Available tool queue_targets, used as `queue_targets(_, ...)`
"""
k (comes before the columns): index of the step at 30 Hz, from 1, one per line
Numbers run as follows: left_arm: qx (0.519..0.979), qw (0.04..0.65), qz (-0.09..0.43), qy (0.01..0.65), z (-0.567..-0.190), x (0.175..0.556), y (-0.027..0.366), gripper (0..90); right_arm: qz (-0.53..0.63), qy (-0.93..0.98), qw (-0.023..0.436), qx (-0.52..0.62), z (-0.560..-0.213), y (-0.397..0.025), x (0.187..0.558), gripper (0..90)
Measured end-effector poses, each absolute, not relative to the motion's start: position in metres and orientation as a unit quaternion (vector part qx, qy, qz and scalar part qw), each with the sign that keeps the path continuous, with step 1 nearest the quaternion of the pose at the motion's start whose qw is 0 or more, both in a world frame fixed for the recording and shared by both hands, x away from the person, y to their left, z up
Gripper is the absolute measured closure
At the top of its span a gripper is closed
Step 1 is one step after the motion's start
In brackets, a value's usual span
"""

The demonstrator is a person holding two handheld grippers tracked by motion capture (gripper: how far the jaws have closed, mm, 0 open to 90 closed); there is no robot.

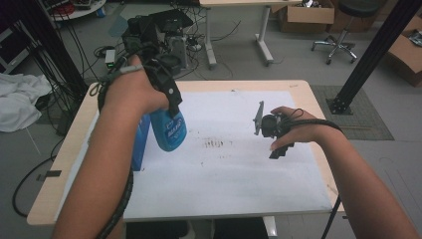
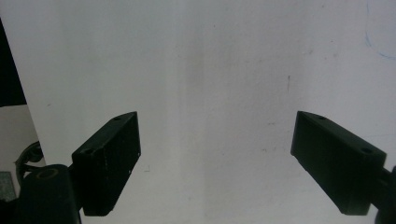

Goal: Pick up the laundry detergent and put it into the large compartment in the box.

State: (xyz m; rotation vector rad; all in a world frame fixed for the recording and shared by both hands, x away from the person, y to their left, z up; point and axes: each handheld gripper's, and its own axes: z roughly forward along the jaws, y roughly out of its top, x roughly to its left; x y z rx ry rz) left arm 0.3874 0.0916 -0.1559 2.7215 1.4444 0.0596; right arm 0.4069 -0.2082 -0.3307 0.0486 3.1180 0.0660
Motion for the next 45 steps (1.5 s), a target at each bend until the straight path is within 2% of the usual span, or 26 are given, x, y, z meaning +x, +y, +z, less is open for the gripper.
queue_targets(9,0.853,0.039,0.019,0.521,-0.115,0.390,0.132,38.3,0.019,1.000,0.012,0.016,-0.329,-0.208,0.407,16.0)
queue_targets(27,0.798,0.049,0.041,0.600,-0.074,0.389,0.196,38.3,0.018,1.000,0.016,0.005,-0.328,-0.201,0.402,16.0)
queue_targets(34,0.783,0.049,0.045,0.618,-0.071,0.391,0.212,38.3,0.017,1.000,0.017,-0.003,-0.328,-0.196,0.400,16.1)
queue_targets(45,0.755,0.031,0.047,0.653,-0.091,0.402,0.230,38.3,0.017,1.000,0.017,0.000,-0.329,-0.198,0.401,15.9)
